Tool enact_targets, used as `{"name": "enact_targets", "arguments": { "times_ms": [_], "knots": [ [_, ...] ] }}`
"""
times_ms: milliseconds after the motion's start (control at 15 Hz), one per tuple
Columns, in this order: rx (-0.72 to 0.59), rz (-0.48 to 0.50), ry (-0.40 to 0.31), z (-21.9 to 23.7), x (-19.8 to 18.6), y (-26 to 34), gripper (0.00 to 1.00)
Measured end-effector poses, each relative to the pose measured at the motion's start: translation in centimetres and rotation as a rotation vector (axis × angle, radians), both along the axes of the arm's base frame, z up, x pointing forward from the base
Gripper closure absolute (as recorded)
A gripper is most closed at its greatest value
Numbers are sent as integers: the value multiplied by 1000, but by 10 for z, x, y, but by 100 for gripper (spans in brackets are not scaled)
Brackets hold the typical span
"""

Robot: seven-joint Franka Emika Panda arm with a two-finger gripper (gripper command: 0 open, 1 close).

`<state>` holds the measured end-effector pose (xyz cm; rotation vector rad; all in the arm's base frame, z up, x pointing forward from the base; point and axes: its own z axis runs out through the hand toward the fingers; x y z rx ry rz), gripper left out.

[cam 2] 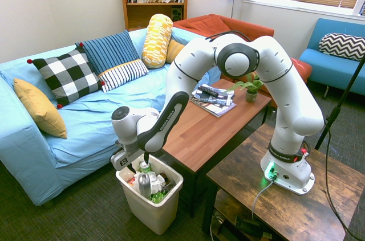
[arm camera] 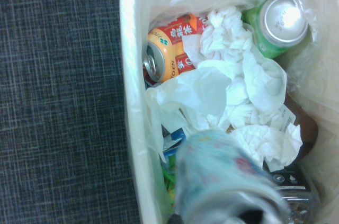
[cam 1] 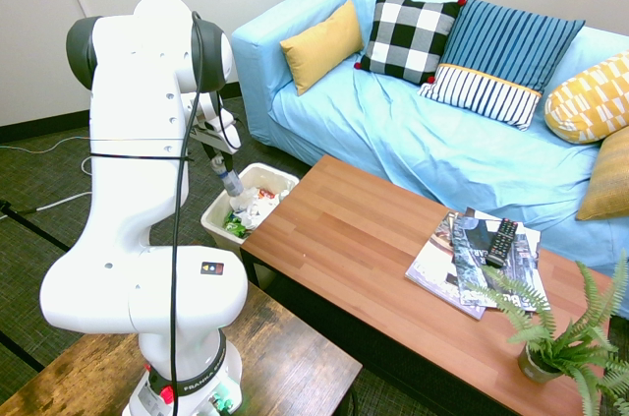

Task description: Throw the can in the trash bin

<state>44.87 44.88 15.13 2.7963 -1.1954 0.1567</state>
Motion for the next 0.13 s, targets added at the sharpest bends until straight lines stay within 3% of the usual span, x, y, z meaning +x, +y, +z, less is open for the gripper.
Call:
{"name": "enact_targets", "arguments": {
  "times_ms": [133],
  "knots": [
    [-5, -17, -12, 1, 2, -1, 0]
  ]
}}
